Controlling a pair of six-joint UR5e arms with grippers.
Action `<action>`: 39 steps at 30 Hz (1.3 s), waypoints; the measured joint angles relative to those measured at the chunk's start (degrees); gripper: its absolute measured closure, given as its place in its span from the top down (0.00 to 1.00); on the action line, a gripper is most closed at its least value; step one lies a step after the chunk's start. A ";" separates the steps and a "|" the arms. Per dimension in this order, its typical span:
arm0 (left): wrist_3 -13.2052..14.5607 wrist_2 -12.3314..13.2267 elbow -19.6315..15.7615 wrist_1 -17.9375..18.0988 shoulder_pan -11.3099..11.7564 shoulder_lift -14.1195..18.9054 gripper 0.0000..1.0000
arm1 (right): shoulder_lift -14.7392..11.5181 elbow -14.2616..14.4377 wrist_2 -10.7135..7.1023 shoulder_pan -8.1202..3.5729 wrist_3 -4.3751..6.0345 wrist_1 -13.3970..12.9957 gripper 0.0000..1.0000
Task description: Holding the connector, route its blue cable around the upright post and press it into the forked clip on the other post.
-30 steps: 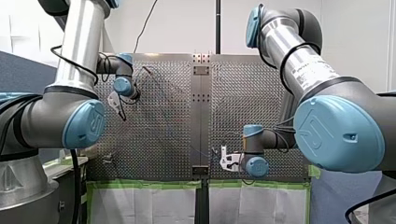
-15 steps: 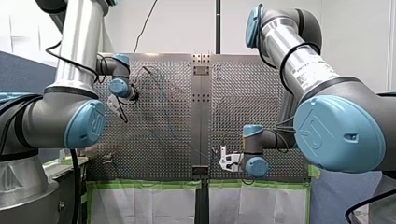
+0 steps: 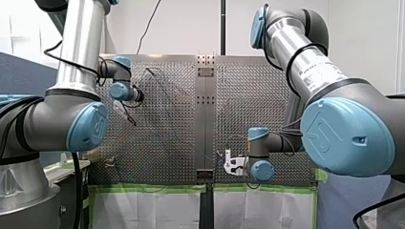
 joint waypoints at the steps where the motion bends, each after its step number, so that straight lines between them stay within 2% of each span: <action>1: -0.45 0.20 -0.33 0.40 0.02 0.02 1.00 | 0.00 0.00 0.00 0.01 0.00 -0.02 0.00; 6: -2.95 0.66 -1.45 1.88 0.07 0.30 1.00 | 0.00 0.00 0.00 0.01 -0.01 -0.10 0.00; 20: -9.68 2.18 -4.03 2.56 -0.08 2.95 1.00 | 0.00 0.01 0.00 0.06 -0.01 -0.18 0.00; 30: -14.60 0.36 -7.30 2.71 0.22 7.47 1.00 | 0.01 0.02 0.00 0.15 0.00 -0.10 0.00; 34: -14.28 -0.88 -8.60 1.96 0.69 8.83 1.00 | 0.01 0.01 0.00 0.18 0.10 -0.10 0.00; 39: -12.01 -2.94 -9.07 -0.36 1.24 9.24 1.00 | 0.01 0.01 0.00 0.18 0.16 -0.12 0.00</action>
